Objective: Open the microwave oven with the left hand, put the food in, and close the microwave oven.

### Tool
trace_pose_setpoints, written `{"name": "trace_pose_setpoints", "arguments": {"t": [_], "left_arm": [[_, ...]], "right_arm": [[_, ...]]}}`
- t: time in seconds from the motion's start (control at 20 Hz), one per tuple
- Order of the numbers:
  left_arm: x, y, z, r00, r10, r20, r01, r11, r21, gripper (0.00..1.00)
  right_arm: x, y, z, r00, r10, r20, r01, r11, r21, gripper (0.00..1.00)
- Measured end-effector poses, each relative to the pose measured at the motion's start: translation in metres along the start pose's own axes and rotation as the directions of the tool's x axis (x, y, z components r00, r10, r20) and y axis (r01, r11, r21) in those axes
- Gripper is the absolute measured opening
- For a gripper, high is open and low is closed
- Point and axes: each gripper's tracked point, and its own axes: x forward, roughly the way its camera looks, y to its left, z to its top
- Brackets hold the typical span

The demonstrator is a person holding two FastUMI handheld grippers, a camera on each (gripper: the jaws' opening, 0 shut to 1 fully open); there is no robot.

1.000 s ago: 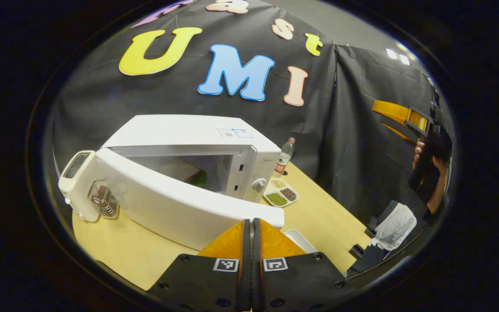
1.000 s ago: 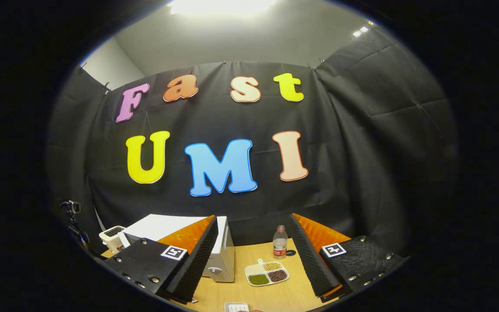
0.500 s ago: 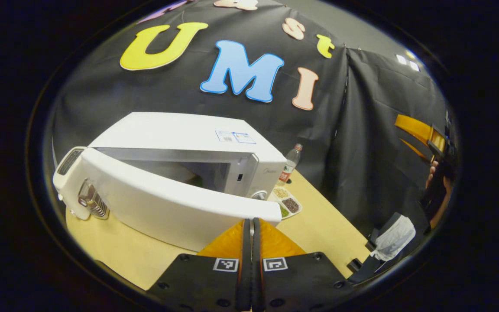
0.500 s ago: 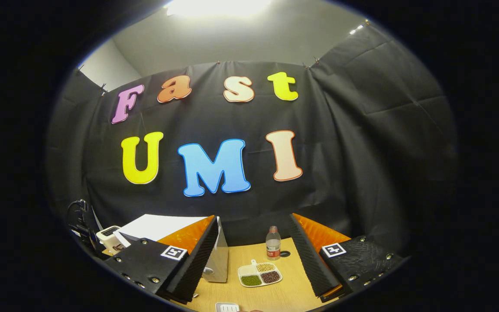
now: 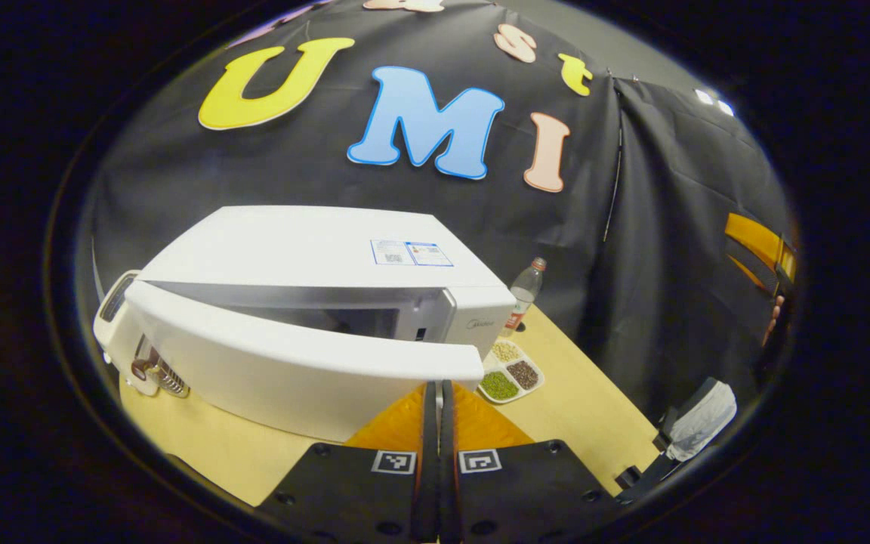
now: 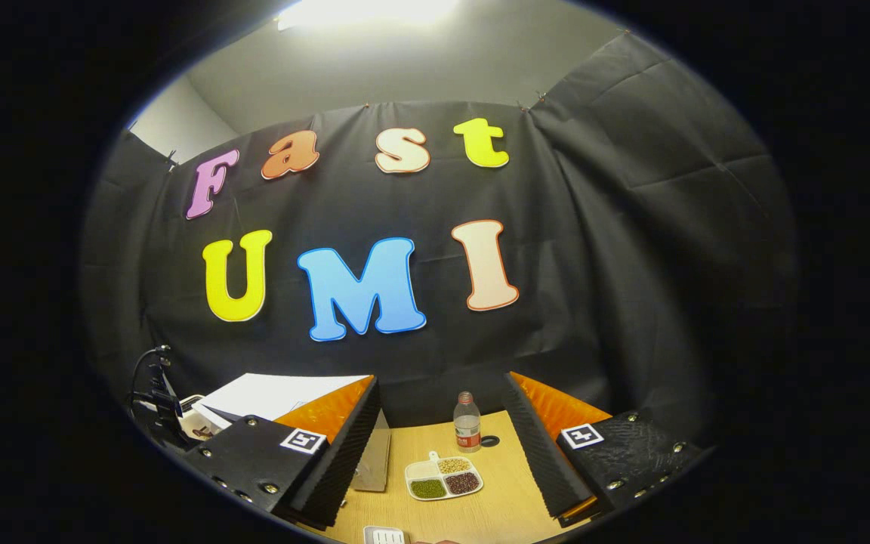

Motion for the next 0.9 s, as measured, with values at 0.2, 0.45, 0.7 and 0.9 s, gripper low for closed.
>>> {"name": "trace_pose_setpoints", "arguments": {"t": [0.2,0.45,0.7,0.9], "left_arm": [[0.014,-0.001,0.006,1.000,0.022,0.006,-0.022,1.000,-0.014,0.06],[0.032,0.002,0.018,0.998,0.056,0.022,-0.056,0.998,-0.029,0.06],[0.052,0.005,0.029,0.994,0.095,0.045,-0.092,0.994,-0.058,0.08],[0.052,0.006,0.027,0.989,0.137,0.057,-0.134,0.989,-0.056,0.07]], "right_arm": [[0.006,-0.011,-0.005,1.000,0.012,-0.014,-0.012,1.000,0.010,0.97],[0.016,-0.019,-0.007,0.999,0.042,-0.019,-0.042,0.999,-0.010,0.97],[0.027,-0.030,-0.008,0.998,0.062,-0.029,-0.063,0.997,-0.036,0.97],[0.037,-0.043,-0.008,0.998,0.058,-0.036,-0.059,0.997,-0.049,0.97]]}}
